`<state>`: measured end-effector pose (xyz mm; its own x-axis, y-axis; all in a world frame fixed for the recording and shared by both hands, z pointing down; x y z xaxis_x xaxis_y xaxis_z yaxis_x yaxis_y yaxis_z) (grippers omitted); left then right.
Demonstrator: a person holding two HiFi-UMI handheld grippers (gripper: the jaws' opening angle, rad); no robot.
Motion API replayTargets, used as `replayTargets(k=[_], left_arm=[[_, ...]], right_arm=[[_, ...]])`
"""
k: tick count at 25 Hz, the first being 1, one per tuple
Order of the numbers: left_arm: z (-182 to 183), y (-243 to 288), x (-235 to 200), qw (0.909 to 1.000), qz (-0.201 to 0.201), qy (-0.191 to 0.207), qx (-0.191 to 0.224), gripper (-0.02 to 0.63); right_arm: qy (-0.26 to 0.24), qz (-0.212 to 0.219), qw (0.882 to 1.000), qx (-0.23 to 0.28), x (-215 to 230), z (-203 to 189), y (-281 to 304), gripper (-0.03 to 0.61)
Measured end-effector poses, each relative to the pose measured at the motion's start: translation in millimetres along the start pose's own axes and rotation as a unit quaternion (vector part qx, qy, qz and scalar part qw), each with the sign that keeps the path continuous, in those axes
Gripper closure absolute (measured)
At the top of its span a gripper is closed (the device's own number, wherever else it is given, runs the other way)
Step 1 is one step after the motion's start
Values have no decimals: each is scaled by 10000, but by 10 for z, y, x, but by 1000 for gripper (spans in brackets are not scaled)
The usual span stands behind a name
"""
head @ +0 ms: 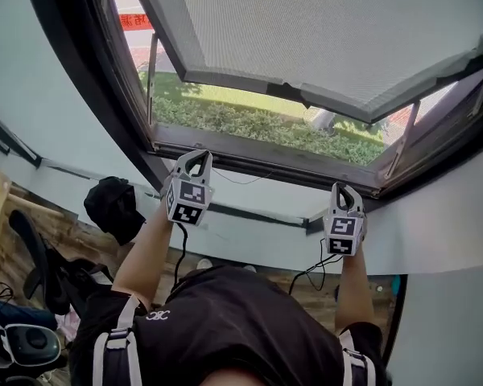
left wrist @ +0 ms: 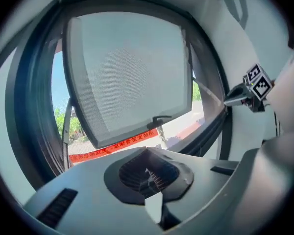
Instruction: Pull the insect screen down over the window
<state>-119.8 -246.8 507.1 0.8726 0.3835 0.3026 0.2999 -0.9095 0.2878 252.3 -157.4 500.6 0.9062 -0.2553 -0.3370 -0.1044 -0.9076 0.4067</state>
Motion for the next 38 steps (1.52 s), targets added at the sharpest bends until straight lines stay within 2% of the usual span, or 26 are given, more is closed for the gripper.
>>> replayTargets(k=[3,7,13,15,19,29,34,38], left_arm=[[162,-100,103,9986,15,-416,339,598],[389,-292,136,9969,160,-528,555,600],[527,-578,144,9910,292,-1094,710,600],[559,-632,149,9897,338,-1151,780,600],[534,-621,166,9914,381,-997,754,600],[348,-610,202,9936,358,-958,481,600],[367,-646,205,9928,340,-960,633,600],[382,-647,183,9919,471,-969,676,600]], right_arm=[[627,31,9954,719,-84,193,-90,574],[1319,158,9797,1502,-277,501,-202,574],[1623,375,9666,1946,-562,714,-225,574],[1804,415,9608,2065,-611,751,-207,574],[1693,439,9604,2168,-707,844,-164,575],[1639,531,9631,2069,-790,893,-136,575],[1476,375,9649,2138,-801,885,-169,575],[1379,418,9677,2070,-814,844,-158,575]])
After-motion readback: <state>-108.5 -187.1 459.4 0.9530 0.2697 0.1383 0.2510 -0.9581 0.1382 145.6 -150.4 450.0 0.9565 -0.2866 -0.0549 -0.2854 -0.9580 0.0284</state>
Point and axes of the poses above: the fingertips, and each gripper's own axes: y forward along the fingers, x to its right, z out of its top, the point moved 9 cm from there along -y, backward along the fingers, and after that the axes turned 8 degrees about z, right-handed, at the moved point
